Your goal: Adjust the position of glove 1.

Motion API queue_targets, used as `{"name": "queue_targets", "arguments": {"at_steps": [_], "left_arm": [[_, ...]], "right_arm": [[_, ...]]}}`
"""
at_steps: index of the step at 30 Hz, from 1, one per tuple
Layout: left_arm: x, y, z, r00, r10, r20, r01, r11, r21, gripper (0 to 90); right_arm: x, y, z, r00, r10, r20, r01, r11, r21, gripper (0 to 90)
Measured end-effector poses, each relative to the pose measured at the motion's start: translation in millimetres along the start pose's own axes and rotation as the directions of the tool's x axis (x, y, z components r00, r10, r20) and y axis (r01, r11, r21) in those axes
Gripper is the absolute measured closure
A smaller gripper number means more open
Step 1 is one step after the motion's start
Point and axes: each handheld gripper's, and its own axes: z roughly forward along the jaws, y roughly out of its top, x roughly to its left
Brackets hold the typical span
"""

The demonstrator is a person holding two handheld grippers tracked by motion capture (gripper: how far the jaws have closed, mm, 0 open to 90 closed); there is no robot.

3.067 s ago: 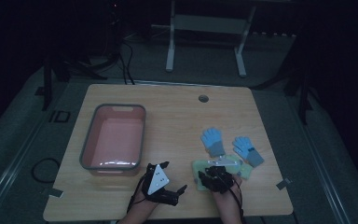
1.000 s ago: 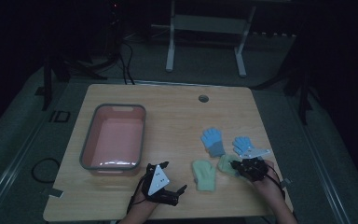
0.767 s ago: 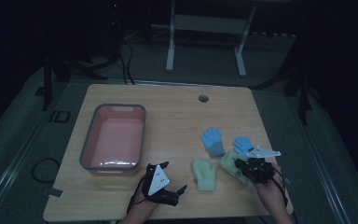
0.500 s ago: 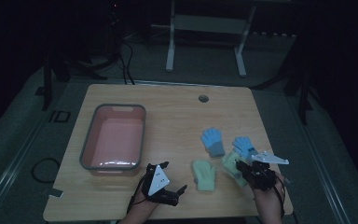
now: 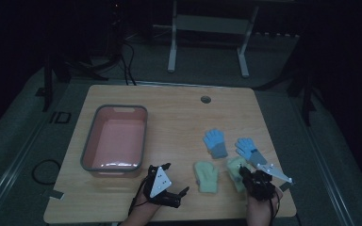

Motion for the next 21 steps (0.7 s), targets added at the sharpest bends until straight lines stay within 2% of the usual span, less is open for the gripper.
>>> {"name": "queue_targets", "arguments": {"at_steps": [3,9,12,16,19,21], "left_arm": [[0.4,0.0,-0.1,1.0000,-0.002,0.002,0.002,1.0000,0.001,0.2],[1.1,0.0,0.0,1.0000,-0.008,0.005,0.008,1.0000,0.000,0.2],[1.0,0.0,0.1,1.0000,-0.007,0.005,0.007,1.0000,0.001,0.2],[1.1,0.0,0.1,1.0000,-0.008,0.006,0.008,1.0000,0.001,0.2],[1.0,0.1,0.2,0.9999,-0.007,0.010,0.007,1.0000,0.001,0.2],[1.1,0.1,0.3,0.9999,-0.006,0.010,0.006,1.0000,0.002,0.2]], "right_arm": [[-2.1,-8.2,8.8,0.9995,0.020,0.024,-0.020,1.000,0.009,86.2],[-10.3,-21.9,30.9,0.9971,0.002,0.075,-0.007,0.998,0.065,79.9],[-12.4,-23.1,32.6,0.9977,-0.023,0.064,0.018,0.997,0.072,75.9],[-14.6,-15.4,27.3,0.9984,-0.042,0.038,0.039,0.996,0.085,69.8],[-17.4,-6.9,22.3,0.9942,-0.103,0.033,0.099,0.991,0.089,67.3],[-18.4,-2.4,19.5,0.9848,-0.170,0.035,0.167,0.983,0.082,67.0]]}}
